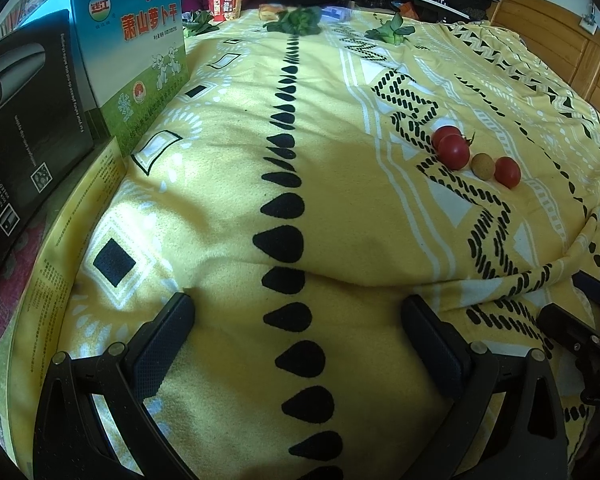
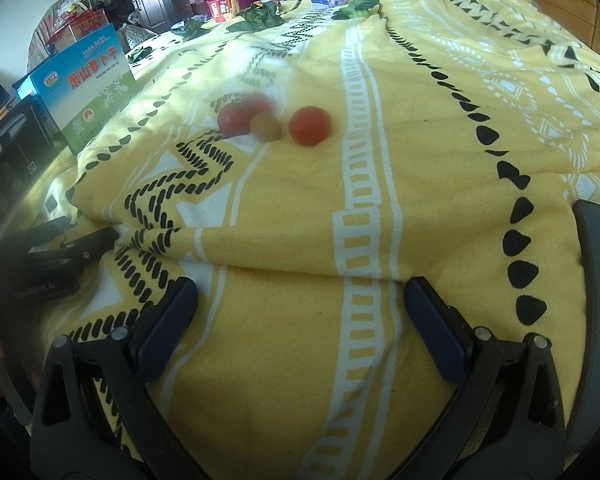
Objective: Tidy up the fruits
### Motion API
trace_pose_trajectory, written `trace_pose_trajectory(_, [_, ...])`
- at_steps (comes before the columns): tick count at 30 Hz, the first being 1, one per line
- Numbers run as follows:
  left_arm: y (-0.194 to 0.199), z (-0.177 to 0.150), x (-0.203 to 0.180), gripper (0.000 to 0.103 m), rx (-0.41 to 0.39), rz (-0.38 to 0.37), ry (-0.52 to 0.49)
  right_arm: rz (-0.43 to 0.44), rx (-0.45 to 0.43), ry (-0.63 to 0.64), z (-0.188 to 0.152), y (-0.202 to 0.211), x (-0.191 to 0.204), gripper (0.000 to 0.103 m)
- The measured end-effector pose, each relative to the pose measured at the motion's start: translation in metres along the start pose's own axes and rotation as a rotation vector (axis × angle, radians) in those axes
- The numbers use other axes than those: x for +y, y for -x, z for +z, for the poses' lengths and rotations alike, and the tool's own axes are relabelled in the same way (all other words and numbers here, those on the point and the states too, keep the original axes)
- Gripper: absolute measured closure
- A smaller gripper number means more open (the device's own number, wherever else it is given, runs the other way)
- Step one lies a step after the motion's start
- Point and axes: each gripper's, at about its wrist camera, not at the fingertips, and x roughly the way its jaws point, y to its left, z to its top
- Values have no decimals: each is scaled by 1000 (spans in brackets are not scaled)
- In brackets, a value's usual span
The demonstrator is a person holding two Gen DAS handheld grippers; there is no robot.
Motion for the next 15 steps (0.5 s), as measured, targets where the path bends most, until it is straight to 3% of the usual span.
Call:
trace_pose_trajectory(3, [11,4,-2,2,-1,-14,1,19,8,-10,2,4,-3,0])
trace_pose_trajectory(5, [23,11,-3,6,-29,-50,7,25,15,-16,6,7,-4,9])
trace_pose_trajectory(7, [36,21,-6,14,-59,-92,3,73,0,-30,16,16,-7,41])
trace_pose_trajectory(8, [42,28,-8,15,-76,-108,1,102,-10,-39,22,20,-8,46])
trace_pose_trajectory(11, [49,49,-11,24,-111,-166,9,126,-58,-32,48,26,-9,49])
trace_pose_trajectory(13, [47,62,-15,37,-102,-218,-4,115,-61,-24,63,17,-12,51])
trace_pose_trajectory(15, [43,71,-19,39,-101,-220,-13,111,-56,-22,75,5,-15,56])
